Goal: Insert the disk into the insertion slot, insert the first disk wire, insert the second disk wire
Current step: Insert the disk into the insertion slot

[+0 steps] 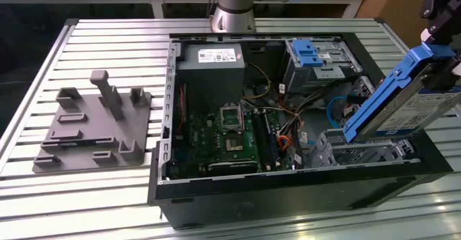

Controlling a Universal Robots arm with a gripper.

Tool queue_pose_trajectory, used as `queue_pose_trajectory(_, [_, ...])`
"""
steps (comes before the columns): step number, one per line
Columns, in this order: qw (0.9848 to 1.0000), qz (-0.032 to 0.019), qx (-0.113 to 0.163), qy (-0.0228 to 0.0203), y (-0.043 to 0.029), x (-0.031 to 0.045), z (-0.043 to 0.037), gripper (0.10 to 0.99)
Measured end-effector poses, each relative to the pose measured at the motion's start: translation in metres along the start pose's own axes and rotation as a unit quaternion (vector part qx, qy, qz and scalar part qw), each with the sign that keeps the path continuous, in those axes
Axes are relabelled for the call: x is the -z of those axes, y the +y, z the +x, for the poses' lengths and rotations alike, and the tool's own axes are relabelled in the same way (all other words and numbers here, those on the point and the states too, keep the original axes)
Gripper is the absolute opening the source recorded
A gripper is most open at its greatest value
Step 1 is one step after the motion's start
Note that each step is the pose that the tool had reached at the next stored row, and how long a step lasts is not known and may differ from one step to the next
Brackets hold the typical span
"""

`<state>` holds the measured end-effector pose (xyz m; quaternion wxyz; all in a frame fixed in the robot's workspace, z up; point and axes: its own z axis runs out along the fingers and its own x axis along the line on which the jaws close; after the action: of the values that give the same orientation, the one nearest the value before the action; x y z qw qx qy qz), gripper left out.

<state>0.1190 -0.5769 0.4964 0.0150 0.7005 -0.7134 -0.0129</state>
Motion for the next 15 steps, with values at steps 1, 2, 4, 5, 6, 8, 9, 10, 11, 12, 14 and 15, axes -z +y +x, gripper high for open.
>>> queue_pose_trajectory(1, [1.0,0.0,0.0,0.0,0.0,0.0,0.0,0.365])
queue_pose_trajectory(2, [1.0,0.0,0.0,0.0,0.0,0.0,0.0,0.365])
queue_pose_trajectory(4, [1.0,0.0,0.0,0.0,0.0,0.0,0.0,0.365])
queue_pose_trajectory(5, [1.0,0.0,0.0,0.0,0.0,0.0,0.0,0.365])
queue_pose_trajectory(6, [1.0,0.0,0.0,0.0,0.0,0.0,0.0,0.365])
queue_pose_trajectory(8, [1.0,0.0,0.0,0.0,0.0,0.0,0.0,0.365])
queue_pose_trajectory(9, [1.0,0.0,0.0,0.0,0.0,0.0,0.0,0.365])
queue_pose_trajectory(10, [1.0,0.0,0.0,0.0,0.0,0.0,0.0,0.365])
queue_pose_trajectory(11, [1.0,0.0,0.0,0.0,0.0,0.0,0.0,0.365])
queue_pose_trajectory(12, [1.0,0.0,0.0,-0.0001,0.0,0.0,0.0,0.365])
queue_pose_trajectory(14, [1.0,0.0001,0.0,-0.0018,0.0,0.0001,0.0,0.365])
queue_pose_trajectory(15, [1.0,0.0002,0.0,-0.0032,0.0,0.0,0.0,0.365])
